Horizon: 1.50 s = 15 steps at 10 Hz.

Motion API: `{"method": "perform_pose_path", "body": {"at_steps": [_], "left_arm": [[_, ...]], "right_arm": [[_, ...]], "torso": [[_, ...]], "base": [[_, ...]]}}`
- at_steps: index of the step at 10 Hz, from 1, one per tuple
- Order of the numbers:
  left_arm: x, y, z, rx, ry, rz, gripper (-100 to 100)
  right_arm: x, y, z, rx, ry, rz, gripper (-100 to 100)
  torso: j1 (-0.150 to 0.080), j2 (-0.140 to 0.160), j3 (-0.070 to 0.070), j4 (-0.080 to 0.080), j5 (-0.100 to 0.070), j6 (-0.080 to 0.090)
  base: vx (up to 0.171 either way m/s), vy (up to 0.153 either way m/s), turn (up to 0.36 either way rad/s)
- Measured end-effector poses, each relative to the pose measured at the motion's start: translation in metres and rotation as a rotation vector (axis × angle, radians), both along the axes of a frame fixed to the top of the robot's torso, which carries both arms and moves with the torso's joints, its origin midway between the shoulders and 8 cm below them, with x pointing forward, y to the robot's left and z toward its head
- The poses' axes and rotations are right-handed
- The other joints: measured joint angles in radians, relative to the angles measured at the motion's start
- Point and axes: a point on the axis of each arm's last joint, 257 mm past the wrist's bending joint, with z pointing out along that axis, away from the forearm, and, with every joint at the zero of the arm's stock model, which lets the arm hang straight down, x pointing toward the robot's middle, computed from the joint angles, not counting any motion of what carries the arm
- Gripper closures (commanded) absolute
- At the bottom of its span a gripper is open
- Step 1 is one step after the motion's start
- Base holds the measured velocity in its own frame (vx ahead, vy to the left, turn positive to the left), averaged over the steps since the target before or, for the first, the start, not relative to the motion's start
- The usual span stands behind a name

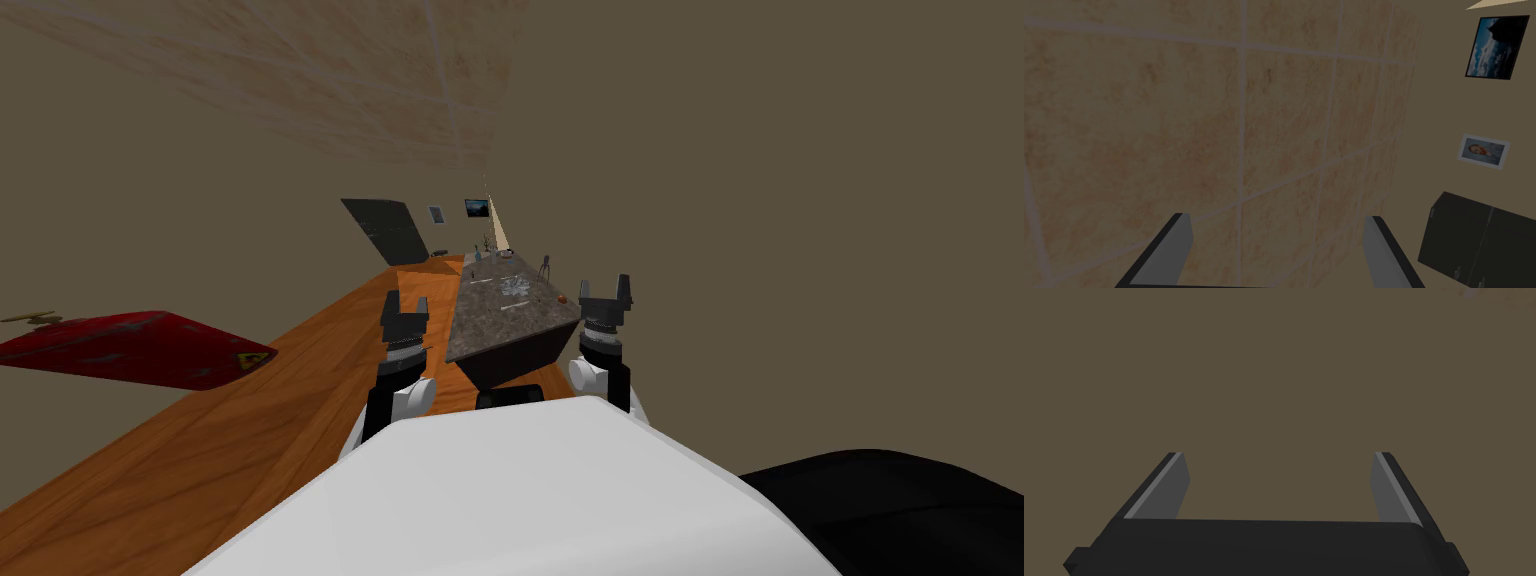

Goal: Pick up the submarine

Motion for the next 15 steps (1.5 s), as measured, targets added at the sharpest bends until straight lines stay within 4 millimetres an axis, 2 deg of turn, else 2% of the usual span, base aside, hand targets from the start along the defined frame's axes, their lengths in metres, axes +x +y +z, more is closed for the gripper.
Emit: {"method": "perform_pose_path", "body": {"at_steps": [3, 6, 15], "left_arm": [[0.000, 0.000, 0.000, 0.000, 0.000, 0.000, 0], [0.000, 0.000, 0.000, 0.000, 0.000, 0.000, 0], [0.000, 0.000, 0.000, 0.000, 0.000, 0.000, 0]], "right_arm": [[0.009, -0.004, -0.008, -0.002, 0.016, 0.038, -100], [0.019, -0.012, -0.015, 0.022, 0.027, 0.058, -100], [0.052, -0.051, -0.046, 0.171, 0.059, 0.090, -100]], "torso": [[0.006, 0.007, 0.004, 0.001, 0.001, 0.000], [0.006, 0.003, 0.002, 0.001, 0.001, 0.000], [0.006, 0.002, 0.002, 0.001, 0.002, 0.000]], "base": [[-0.098, 0.088, 0.009], [-0.055, 0.097, 0.008], [-0.042, 0.086, 0.003]]}}
